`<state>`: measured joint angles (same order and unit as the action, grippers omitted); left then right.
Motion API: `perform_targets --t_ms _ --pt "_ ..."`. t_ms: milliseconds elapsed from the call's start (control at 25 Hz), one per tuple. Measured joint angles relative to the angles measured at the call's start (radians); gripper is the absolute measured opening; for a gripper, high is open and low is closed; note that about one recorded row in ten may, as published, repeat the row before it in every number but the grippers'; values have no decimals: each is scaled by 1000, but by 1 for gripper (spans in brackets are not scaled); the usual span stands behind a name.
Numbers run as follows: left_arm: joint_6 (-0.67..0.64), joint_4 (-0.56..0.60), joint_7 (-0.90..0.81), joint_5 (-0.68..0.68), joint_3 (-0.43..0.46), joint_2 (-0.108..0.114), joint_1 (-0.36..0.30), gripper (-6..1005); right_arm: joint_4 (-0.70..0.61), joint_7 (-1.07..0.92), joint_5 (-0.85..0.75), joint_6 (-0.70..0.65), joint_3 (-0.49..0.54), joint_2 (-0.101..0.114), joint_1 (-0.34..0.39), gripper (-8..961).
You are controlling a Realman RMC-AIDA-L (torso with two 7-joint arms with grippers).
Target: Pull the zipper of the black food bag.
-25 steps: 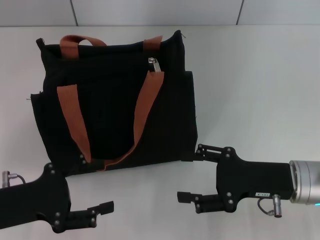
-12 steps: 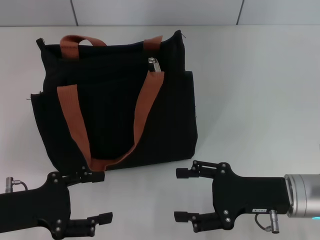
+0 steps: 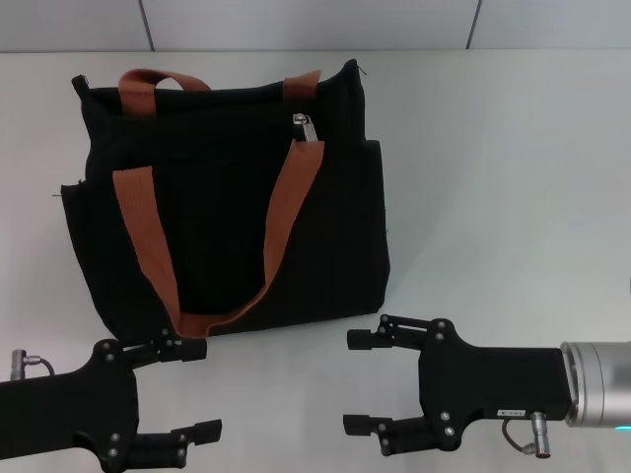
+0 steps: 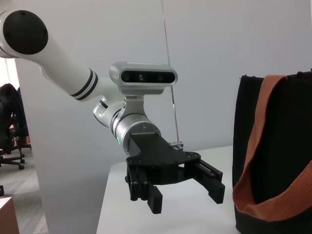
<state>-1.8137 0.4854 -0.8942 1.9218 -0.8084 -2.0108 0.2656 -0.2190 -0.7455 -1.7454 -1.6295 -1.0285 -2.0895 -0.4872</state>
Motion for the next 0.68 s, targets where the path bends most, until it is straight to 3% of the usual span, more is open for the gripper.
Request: perform_targets --t_ms 680 --pt "-1 -1 0 0 1 1 0 827 -2 0 4 6 8 -1 -6 819"
